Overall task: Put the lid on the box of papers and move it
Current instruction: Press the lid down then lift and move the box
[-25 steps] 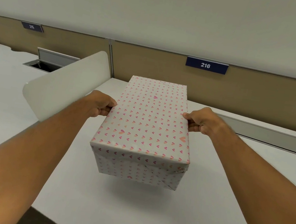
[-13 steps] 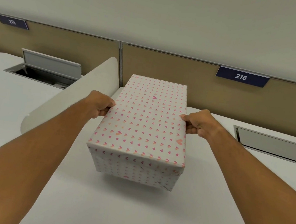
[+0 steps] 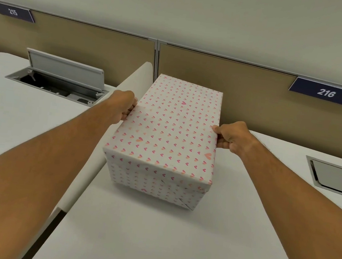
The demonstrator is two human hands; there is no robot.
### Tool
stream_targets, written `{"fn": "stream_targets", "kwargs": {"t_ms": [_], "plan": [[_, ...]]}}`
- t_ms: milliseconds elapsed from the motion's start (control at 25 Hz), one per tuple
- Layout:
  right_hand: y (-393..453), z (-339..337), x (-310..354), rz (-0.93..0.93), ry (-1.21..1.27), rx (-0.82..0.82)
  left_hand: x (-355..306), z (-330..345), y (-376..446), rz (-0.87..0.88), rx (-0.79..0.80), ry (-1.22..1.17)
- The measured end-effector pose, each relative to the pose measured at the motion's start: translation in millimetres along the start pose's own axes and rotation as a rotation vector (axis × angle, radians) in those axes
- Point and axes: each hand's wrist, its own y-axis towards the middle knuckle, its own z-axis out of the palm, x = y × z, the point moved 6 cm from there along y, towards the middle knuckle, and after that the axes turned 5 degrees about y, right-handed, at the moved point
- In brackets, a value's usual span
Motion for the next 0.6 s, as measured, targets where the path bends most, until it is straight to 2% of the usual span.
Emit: {"fn": "stream_targets", "kwargs": {"t_ms": [320,600], "plan": [[12,16,8,0.003,0.025,0.008,-2,1,17,-0.051,0.112,-0.094],[-6,9,5,0.102,0.124,0.128,0,3,20,-0.025,0.103,0.002]]}}
